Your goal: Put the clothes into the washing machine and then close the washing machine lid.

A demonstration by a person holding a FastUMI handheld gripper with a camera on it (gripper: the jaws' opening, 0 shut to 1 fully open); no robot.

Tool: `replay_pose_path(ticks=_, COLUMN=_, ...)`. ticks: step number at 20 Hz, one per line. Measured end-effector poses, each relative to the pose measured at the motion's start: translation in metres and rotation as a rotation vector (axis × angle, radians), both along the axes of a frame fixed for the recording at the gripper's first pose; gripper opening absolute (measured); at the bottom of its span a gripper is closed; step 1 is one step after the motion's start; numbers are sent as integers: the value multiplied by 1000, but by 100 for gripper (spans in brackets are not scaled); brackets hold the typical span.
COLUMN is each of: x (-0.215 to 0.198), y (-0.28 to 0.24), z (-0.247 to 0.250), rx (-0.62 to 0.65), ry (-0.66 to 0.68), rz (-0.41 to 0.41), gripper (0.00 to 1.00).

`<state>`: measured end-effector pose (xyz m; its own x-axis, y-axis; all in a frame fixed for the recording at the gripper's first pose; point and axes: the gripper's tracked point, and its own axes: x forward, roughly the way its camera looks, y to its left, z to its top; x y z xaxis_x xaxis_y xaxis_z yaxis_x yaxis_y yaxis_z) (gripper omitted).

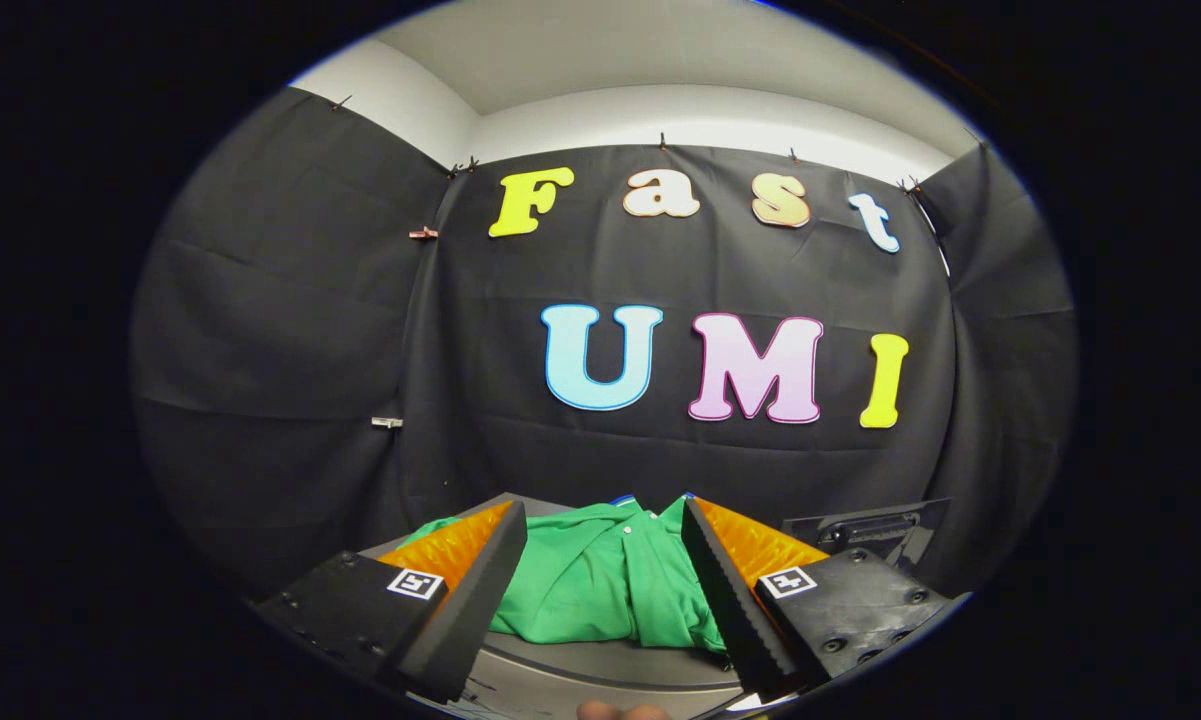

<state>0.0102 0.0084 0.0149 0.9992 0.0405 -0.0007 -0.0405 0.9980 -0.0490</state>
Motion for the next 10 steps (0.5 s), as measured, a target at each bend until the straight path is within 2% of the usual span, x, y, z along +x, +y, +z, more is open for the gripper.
replay_pose_path(ticks=3, x=21, y=-7, z=-3, rx=-19, ry=39, rz=-12, gripper=99)
replay_pose_path(ticks=7, x=63, y=-14, z=-32, rx=-18, ry=214, rz=-16, gripper=99)
replay_pose_path(ticks=10, x=96, y=-19, z=-56, rx=-64, ry=356, rz=-15, gripper=99)
